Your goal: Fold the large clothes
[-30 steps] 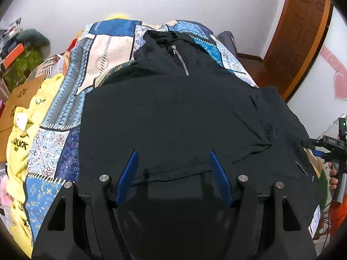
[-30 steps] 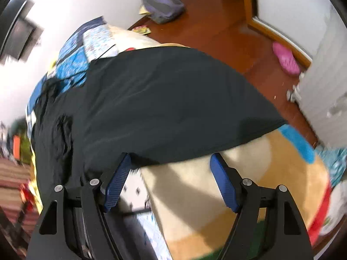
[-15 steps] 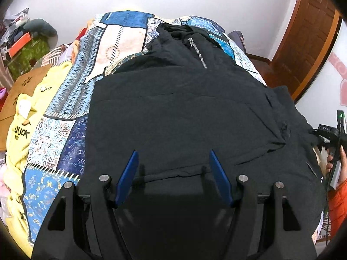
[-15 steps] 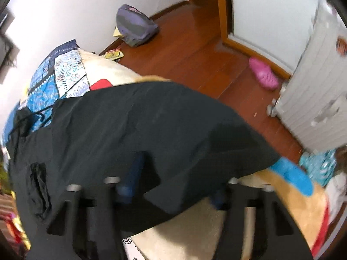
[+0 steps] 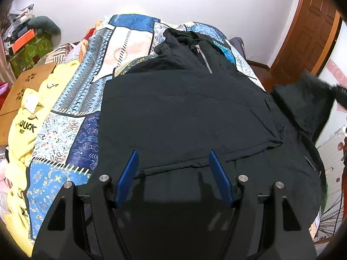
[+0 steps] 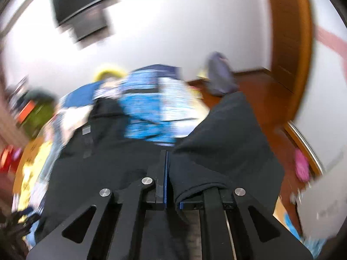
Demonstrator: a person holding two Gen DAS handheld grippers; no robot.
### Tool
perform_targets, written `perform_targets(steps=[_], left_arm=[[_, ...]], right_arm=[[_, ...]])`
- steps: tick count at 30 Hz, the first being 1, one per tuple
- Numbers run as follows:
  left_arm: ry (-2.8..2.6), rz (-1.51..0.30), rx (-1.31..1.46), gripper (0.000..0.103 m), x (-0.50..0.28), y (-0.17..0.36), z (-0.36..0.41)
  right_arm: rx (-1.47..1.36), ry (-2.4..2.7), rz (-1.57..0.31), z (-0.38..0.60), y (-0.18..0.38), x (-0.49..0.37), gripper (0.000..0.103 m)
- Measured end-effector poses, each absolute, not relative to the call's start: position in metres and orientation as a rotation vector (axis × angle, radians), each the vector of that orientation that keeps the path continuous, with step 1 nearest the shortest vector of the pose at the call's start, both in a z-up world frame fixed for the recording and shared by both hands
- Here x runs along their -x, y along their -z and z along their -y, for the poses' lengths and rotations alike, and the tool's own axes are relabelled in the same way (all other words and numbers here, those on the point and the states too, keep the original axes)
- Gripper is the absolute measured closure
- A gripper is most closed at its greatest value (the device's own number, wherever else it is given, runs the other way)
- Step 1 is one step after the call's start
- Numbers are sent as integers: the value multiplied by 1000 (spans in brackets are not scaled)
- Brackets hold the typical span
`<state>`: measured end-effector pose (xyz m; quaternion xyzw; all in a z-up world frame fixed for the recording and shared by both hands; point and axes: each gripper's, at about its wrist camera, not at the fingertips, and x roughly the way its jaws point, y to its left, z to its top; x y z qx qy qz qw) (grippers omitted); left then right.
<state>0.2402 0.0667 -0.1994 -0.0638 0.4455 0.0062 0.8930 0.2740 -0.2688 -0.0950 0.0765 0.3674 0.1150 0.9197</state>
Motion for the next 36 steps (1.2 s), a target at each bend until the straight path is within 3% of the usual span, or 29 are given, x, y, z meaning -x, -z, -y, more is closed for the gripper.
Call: perform_targets(steps=[5,14,18,20,23,36], left_arm=[[-15,-910,133,37,-232,194,-71],[-9,-927,113,37,-217,196,-76],[-10,-942,106,37,-215,202,-74],[-10,-946,103,37,-215,204,-72],[-5,-947,94,37,-216,204,-67],[16,-959,78,37,-231,207,-45]], right_arm=[[-24,-404,-807,189,106,-268,97],[157,-465,-1084,120,205,-259,93],[195,-439,-1128,121,202,-255,87],[189,-458,-1159,125,195,-254,69],[156,-486,-1131,133,177,-245,58],[-247,-387,-1073,241,146,-253,53]])
